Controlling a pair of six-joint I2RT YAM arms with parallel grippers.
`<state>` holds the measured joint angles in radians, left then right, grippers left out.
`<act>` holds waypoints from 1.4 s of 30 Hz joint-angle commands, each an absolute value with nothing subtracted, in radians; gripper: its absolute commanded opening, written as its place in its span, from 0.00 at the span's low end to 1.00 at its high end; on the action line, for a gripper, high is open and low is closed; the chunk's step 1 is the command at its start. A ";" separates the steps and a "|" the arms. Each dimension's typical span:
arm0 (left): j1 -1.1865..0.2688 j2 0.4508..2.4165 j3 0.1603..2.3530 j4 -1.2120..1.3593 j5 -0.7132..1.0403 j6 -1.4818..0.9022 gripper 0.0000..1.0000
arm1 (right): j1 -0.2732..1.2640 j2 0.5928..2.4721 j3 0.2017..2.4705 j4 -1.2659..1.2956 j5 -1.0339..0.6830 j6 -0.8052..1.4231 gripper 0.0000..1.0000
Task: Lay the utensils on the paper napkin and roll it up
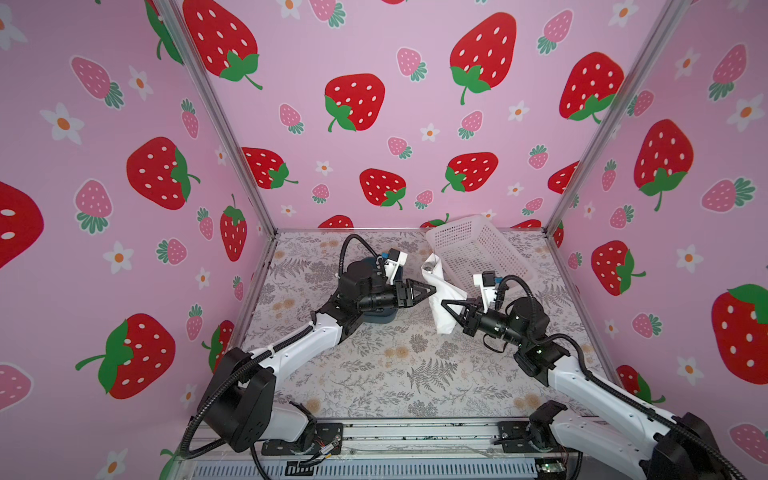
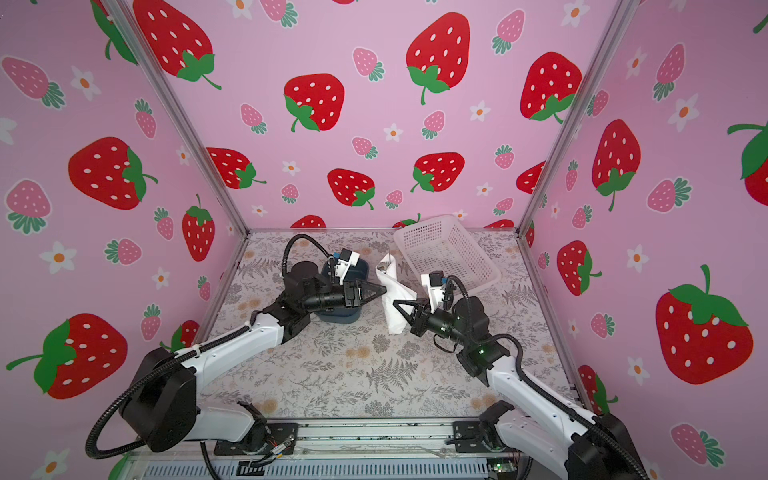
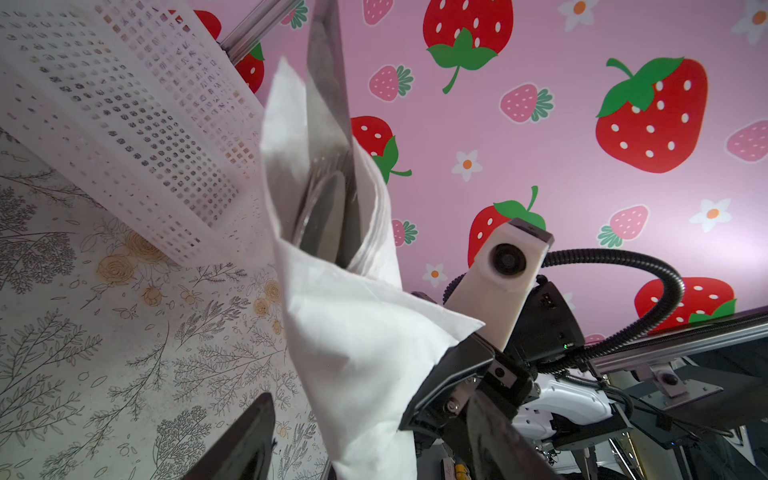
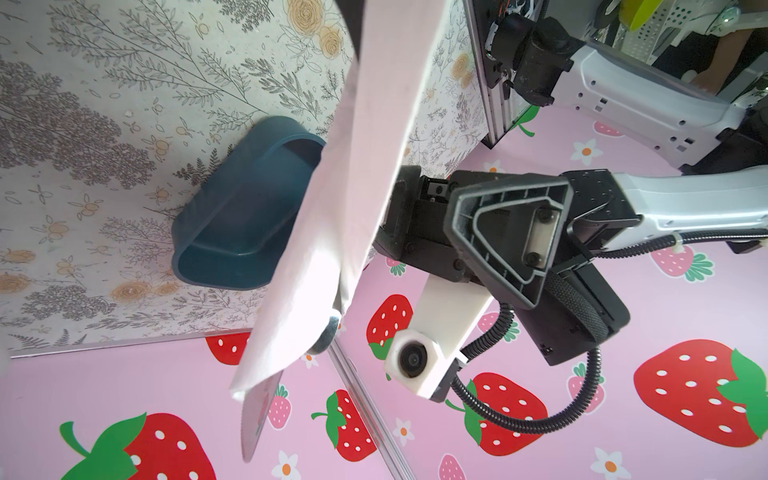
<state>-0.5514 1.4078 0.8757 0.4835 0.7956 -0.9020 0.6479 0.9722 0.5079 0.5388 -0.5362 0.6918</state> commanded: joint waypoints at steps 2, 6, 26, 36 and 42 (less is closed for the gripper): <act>-0.550 1.433 0.925 0.568 0.838 -0.947 0.74 | 0.653 0.939 0.547 0.649 -0.568 0.726 0.05; -0.556 1.447 0.948 0.619 0.861 -0.992 0.73 | 0.653 0.942 0.553 0.681 -0.582 0.748 0.05; -0.595 1.454 0.990 0.770 0.886 -1.111 0.58 | 0.653 0.966 0.597 0.735 -0.620 0.802 0.06; -0.597 1.443 0.982 0.788 0.877 -1.117 0.41 | 0.653 0.962 0.586 0.744 -0.613 0.816 0.06; -0.597 1.443 0.983 0.795 0.870 -1.120 0.34 | 0.653 0.962 0.583 0.738 -0.609 0.815 0.06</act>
<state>-0.5930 1.4528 0.9470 0.7334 0.8604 -1.1053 0.6479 0.9695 0.5545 0.6735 -0.6075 0.8116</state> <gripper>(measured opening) 0.349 0.059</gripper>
